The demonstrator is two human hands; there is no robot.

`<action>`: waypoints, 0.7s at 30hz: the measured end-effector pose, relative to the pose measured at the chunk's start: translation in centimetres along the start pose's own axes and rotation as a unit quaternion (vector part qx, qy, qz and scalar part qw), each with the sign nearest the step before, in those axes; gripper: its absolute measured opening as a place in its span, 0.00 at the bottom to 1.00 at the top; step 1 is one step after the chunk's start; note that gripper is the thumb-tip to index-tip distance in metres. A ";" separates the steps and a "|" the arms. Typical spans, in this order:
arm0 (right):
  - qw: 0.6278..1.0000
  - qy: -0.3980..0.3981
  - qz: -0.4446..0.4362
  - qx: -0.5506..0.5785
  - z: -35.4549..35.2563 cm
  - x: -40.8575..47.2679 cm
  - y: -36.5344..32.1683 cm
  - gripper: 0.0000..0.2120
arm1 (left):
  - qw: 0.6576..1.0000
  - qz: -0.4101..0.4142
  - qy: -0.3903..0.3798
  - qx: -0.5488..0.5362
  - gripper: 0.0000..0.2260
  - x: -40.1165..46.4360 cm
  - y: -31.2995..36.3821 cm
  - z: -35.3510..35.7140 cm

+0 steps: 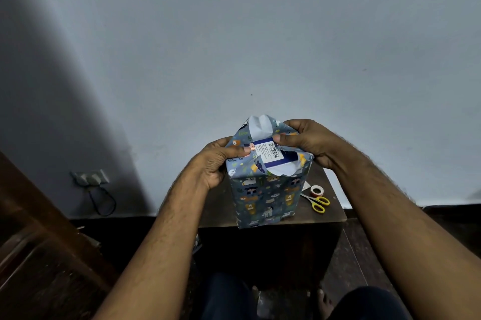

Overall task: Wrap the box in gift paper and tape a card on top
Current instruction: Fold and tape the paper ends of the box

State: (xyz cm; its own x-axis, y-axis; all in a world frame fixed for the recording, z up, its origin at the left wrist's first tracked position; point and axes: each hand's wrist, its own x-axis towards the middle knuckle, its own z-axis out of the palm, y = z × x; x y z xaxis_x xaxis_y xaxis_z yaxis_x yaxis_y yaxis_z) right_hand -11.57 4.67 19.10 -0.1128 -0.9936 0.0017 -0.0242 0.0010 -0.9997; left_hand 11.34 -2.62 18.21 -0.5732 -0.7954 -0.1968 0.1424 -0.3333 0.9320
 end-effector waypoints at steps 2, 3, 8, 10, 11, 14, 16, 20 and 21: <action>1.000 0.005 -0.009 -0.008 0.0 0.1 0.0 0.15 | 0.999 0.036 0.021 -0.011 0.26 -0.3 -0.1 0.4; 1.000 0.010 -0.013 -0.012 0.0 0.1 0.0 0.15 | 0.997 0.066 0.039 -0.013 0.26 -0.4 -0.4 0.5; 0.999 0.018 -0.020 -0.029 0.0 0.2 0.0 0.15 | 0.903 0.319 0.207 0.199 0.20 -1.6 -2.1 0.5; 0.999 0.031 -0.020 -0.038 -0.2 0.3 0.0 0.15 | 0.878 0.381 0.166 0.238 0.09 -2.7 -2.6 1.0; 0.998 0.037 -0.023 -0.052 -0.3 0.3 0.0 0.15 | 0.881 0.388 0.126 0.239 0.05 -3.3 -2.9 1.2; 0.991 0.070 -0.036 -0.108 0.0 0.2 0.0 0.17 | 0.885 0.389 0.047 0.253 0.16 -4.5 -4.3 0.9; 0.977 0.147 -0.065 -0.140 0.4 -0.3 0.1 0.20 | 0.871 0.399 0.023 0.284 0.18 -4.8 -4.7 0.2; 0.933 0.237 -0.211 -0.169 0.8 -1.6 0.8 0.14 | 0.853 0.401 0.028 0.332 0.17 -4.2 -5.0 -0.5; 0.938 0.219 -0.227 -0.142 0.9 -2.3 0.8 0.12 | 0.864 0.386 0.028 0.321 0.17 -4.1 -4.9 -0.5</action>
State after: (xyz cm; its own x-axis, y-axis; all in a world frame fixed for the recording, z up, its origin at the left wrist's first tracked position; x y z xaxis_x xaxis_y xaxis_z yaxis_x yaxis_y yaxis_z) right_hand -10.45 6.87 18.23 -0.4228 -0.7569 0.4983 -0.4252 -0.3199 -0.8467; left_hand 13.43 2.05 14.29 -0.4654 -0.6838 0.5620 -0.0227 0.6440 0.7647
